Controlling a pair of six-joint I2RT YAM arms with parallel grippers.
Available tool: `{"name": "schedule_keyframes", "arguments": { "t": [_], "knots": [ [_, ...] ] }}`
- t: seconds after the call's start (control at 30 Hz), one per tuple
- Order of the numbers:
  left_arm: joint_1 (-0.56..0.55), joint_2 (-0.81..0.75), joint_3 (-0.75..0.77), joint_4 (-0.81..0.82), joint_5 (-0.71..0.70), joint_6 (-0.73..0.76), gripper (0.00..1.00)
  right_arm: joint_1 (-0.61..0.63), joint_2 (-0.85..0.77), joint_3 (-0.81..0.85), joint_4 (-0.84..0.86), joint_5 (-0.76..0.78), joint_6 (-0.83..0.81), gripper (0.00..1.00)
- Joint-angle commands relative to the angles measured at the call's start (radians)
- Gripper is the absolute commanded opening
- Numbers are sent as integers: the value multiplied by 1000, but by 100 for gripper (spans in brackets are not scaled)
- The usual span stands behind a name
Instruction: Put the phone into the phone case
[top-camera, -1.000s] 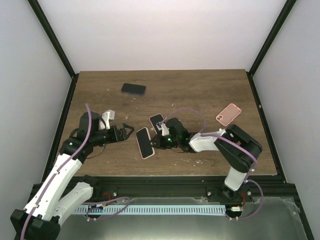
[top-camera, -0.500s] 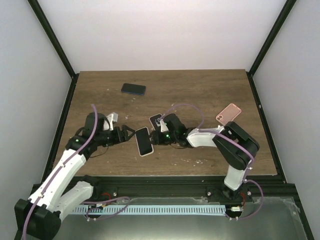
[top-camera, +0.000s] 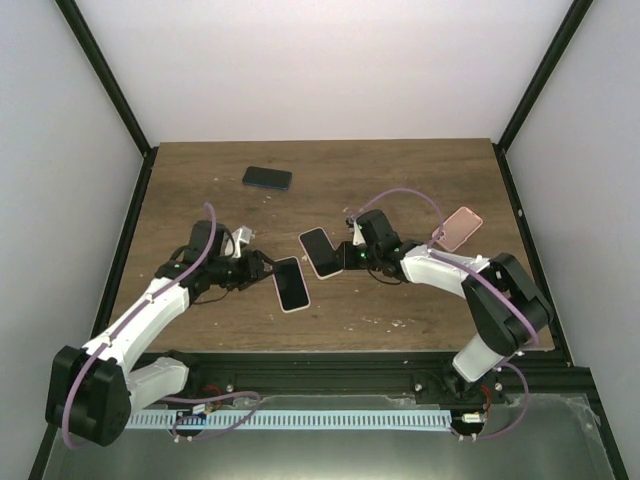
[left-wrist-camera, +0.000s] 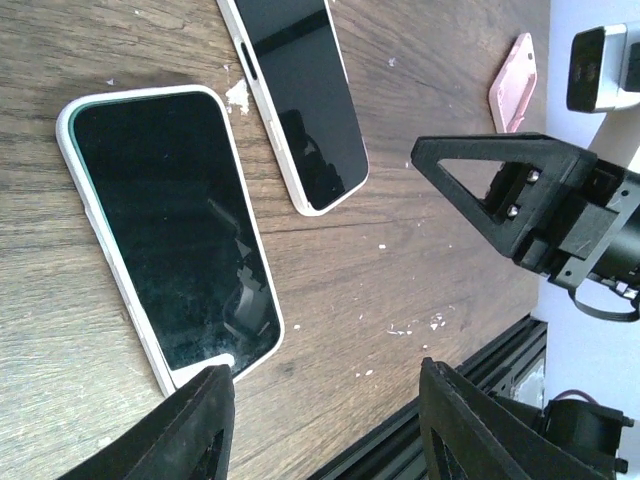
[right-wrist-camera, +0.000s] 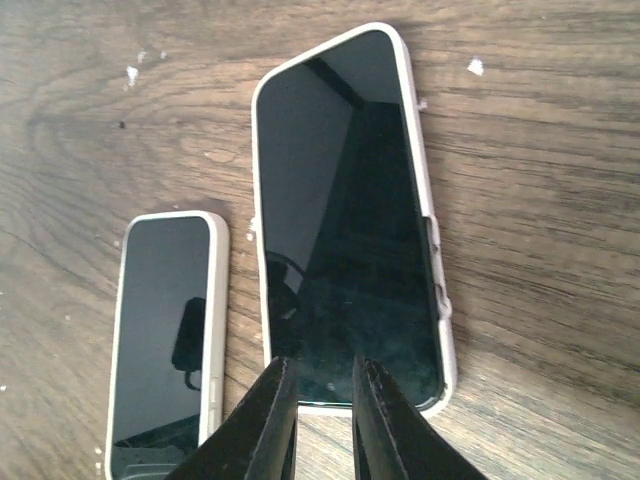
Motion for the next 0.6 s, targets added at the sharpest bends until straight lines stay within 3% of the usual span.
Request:
{"name": "schedule_keyframes", "arguments": {
  "t": [0.0, 0.13, 0.27, 0.4, 0.57],
  "knots": [
    [-3, 7, -9, 61, 28, -19, 52, -6, 36, 24, -54, 59, -54, 16],
    [-3, 5, -11, 50, 14, -15, 52, -5, 92, 7, -33, 37, -50, 12],
    [-3, 5, -21, 48, 1, -13, 52, -6, 163, -11, -27, 30, -33, 2],
    [-1, 15, -15, 43, -29, -28, 52, -6, 156, -36, -28, 48, -14, 1],
    [7, 81, 39, 75, -109, -72, 63, -6, 89, -36, -28, 63, -2, 2]
  ]
}}
